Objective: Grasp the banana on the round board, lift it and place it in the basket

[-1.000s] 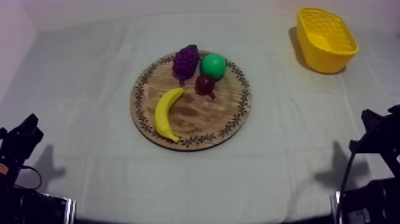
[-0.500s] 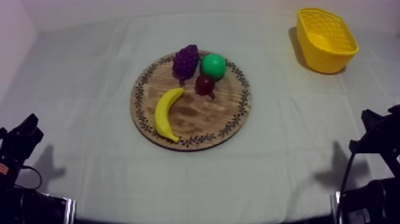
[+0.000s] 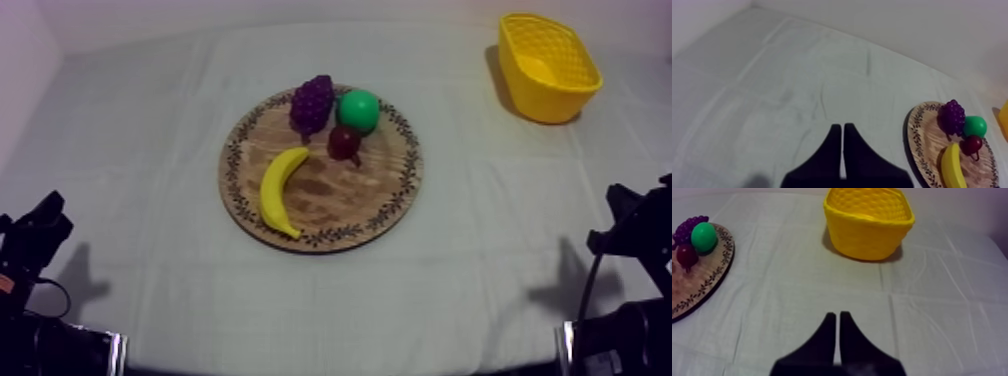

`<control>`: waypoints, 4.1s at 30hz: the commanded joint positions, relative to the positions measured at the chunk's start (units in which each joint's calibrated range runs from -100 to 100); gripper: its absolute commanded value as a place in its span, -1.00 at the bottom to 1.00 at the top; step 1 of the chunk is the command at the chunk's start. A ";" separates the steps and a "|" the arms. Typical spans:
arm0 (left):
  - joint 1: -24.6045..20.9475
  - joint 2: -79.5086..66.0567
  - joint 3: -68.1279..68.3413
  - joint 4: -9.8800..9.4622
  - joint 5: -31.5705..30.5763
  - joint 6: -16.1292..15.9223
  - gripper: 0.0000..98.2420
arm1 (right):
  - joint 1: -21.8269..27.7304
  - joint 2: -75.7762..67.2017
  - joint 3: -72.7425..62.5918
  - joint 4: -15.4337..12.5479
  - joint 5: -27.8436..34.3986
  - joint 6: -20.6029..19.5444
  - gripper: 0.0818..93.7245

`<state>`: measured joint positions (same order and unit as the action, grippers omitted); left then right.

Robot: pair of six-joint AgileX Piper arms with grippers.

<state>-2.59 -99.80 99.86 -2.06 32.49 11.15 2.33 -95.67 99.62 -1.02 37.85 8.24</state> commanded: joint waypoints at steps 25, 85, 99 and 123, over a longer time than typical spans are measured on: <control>0.02 -0.03 0.03 -0.01 0.01 0.00 -1.00 | -10.31 21.47 -18.24 9.09 2.65 -15.10 -0.83; 0.02 -0.03 0.03 -0.01 0.01 0.01 -1.00 | -44.75 93.94 -79.52 13.66 15.52 -36.15 0.40; 0.02 -0.03 0.03 -0.01 0.01 -0.01 -1.00 | -45.39 101.03 -78.80 13.10 11.06 -36.79 0.18; 0.02 -0.03 0.03 -0.01 0.01 0.01 -1.00 | -44.25 131.91 -102.48 11.86 12.72 -35.61 0.12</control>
<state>-2.59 -99.80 99.86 -2.06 32.49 11.14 -42.01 34.40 -1.78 10.92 50.22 -27.43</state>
